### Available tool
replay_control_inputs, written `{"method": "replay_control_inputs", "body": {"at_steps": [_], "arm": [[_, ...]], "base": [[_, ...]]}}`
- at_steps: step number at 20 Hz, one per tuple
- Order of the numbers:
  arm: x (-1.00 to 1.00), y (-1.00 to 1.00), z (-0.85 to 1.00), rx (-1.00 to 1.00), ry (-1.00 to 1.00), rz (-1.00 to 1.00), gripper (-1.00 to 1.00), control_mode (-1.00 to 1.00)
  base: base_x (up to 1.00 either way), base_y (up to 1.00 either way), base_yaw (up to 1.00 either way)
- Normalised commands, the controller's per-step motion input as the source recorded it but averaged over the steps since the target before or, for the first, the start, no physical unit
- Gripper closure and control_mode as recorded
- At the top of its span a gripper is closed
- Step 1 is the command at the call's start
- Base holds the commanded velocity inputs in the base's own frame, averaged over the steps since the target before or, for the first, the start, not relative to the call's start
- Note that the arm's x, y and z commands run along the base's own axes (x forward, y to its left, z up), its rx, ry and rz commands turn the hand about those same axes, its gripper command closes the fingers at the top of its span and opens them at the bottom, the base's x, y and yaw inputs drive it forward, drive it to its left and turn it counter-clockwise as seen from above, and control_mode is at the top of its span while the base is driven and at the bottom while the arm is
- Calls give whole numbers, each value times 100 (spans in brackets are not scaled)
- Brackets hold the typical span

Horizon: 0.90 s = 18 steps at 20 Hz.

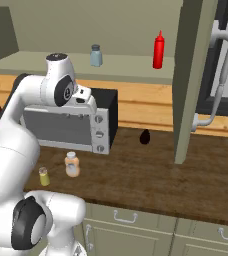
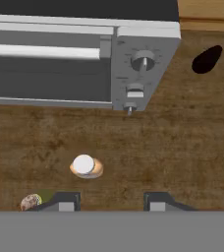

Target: Put the shaker and condiment bottle from the counter next to their counterparts in the cabinet.

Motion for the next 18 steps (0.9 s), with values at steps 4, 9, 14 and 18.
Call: {"method": "replay_control_inputs", "body": {"at_steps": [4,9,14,18], "arm": [[0,0,-1,-1,-5,11,-100,-100],[-5,-9,0,-6,-16,50,-100,-100],[-8,0,-24,3,-1,57,-100,-100],[0,0,-37,5,0,36,-100,-100]], "base": [[0,0,0],[0,0,0],[0,0,0],[0,0,0]]}}
